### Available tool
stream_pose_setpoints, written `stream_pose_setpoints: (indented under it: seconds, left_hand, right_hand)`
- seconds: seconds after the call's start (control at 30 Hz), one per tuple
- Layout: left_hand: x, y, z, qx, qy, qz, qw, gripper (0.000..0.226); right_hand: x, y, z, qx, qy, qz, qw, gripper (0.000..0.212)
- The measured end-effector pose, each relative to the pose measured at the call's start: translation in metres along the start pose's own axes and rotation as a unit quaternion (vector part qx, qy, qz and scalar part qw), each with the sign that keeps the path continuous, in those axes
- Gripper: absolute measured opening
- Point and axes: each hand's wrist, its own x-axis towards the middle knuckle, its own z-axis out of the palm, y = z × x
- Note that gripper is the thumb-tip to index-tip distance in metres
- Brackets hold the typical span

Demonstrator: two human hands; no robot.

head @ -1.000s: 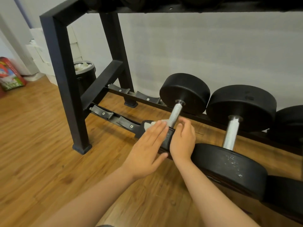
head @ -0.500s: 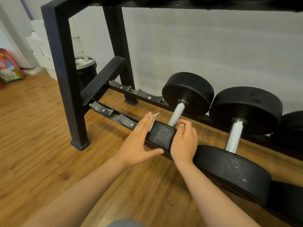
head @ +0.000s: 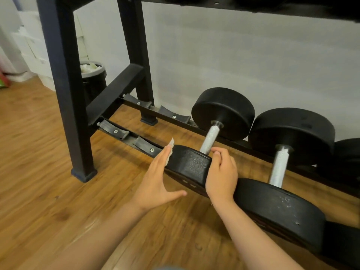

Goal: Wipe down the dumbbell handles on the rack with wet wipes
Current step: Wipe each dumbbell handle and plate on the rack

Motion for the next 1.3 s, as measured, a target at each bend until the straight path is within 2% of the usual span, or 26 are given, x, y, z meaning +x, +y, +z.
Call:
stream_pose_setpoints:
  seconds: [0.13,0.23,0.33,0.4,0.53,0.73,0.93,1.03,1.17,1.3]
  left_hand:
    - [0.008,0.002,-0.003,-0.032,-0.002,-0.034,0.999,0.128]
    - [-0.012,0.003,0.011,-0.079,0.031,-0.031,0.996,0.128]
    - [-0.004,-0.008,0.009,-0.108,0.037,-0.039,0.993,0.122]
    - [0.006,-0.014,0.007,-0.130,0.032,-0.037,0.990,0.116]
    - [-0.002,-0.023,0.024,-0.198,0.065,-0.051,0.977,0.115]
    - [0.011,-0.044,0.032,-0.289,0.028,-0.073,0.954,0.115]
    - [0.005,-0.051,0.048,-0.335,0.057,-0.096,0.935,0.121]
    - [0.000,-0.051,0.061,-0.371,0.071,-0.119,0.918,0.113]
    - [-0.012,-0.052,0.084,-0.423,0.077,-0.180,0.885,0.127]
    - [-0.011,-0.052,0.092,-0.473,0.061,-0.200,0.856,0.128]
  right_hand:
    - [0.000,-0.007,-0.005,-0.035,-0.021,-0.029,0.999,0.029]
    - [0.001,-0.024,0.001,-0.108,-0.021,-0.097,0.989,0.029]
    - [0.001,-0.044,0.021,-0.244,-0.054,-0.161,0.955,0.041]
    - [0.000,-0.047,0.028,-0.297,-0.059,-0.169,0.938,0.048]
    - [-0.003,-0.040,0.027,-0.296,-0.036,-0.189,0.936,0.043]
    - [-0.002,-0.040,0.031,-0.308,-0.010,-0.206,0.929,0.057]
    - [-0.003,-0.041,0.034,-0.300,0.003,-0.208,0.931,0.056]
    - [-0.003,-0.041,0.033,-0.299,0.004,-0.207,0.932,0.053]
    - [-0.003,-0.039,0.033,-0.298,0.005,-0.200,0.934,0.053]
    - [-0.004,-0.038,0.034,-0.293,0.016,-0.199,0.935,0.050]
